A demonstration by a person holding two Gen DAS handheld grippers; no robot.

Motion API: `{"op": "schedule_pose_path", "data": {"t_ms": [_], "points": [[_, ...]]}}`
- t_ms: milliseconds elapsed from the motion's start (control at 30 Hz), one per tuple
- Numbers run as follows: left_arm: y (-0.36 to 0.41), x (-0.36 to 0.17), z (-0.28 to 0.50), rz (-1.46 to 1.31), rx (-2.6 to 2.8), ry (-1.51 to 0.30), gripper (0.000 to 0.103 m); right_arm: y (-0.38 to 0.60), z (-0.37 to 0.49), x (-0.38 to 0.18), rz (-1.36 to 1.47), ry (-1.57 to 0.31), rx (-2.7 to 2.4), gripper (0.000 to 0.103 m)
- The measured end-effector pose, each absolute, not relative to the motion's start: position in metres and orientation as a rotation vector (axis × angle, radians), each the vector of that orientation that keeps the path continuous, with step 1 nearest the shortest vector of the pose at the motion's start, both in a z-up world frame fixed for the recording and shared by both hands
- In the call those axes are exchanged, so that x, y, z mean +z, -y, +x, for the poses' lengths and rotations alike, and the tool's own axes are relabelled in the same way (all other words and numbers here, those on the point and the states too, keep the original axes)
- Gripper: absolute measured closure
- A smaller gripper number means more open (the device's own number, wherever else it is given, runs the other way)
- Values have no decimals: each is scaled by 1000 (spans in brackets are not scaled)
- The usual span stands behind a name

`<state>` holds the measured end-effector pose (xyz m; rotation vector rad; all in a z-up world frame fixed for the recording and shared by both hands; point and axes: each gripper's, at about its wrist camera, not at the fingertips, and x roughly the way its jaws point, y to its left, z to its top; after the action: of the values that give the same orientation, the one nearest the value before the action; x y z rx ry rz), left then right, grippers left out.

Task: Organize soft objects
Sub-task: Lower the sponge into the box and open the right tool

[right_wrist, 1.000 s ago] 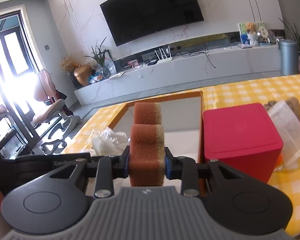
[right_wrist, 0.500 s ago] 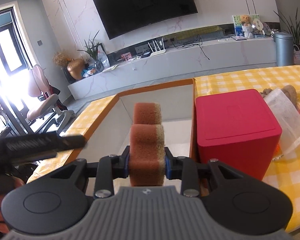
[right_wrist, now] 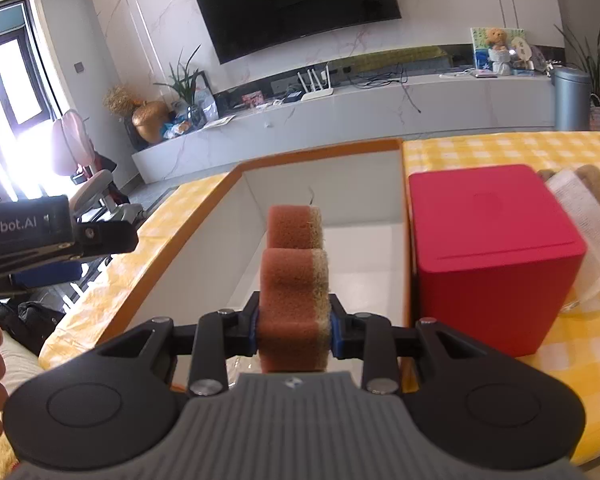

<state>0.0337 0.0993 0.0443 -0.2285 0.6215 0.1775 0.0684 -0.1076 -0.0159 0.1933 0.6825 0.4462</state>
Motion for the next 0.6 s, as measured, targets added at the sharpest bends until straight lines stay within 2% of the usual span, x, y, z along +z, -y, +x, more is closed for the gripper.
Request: {"op": "schedule_pose_path", "data": {"t_ms": [300, 367, 433, 600], "points": [[-101, 41, 34, -247, 161, -634, 10, 99, 70, -23, 141, -665, 419, 70], [-97, 42, 33, -213, 171, -627, 10, 101, 69, -23, 140, -665, 420, 64], [-95, 42, 34, -199, 179, -628, 10, 100, 69, -21, 142, -666, 432, 49], [-98, 41, 34, -201, 201, -633, 10, 100, 65, -16, 129, -631, 443, 34]]}}
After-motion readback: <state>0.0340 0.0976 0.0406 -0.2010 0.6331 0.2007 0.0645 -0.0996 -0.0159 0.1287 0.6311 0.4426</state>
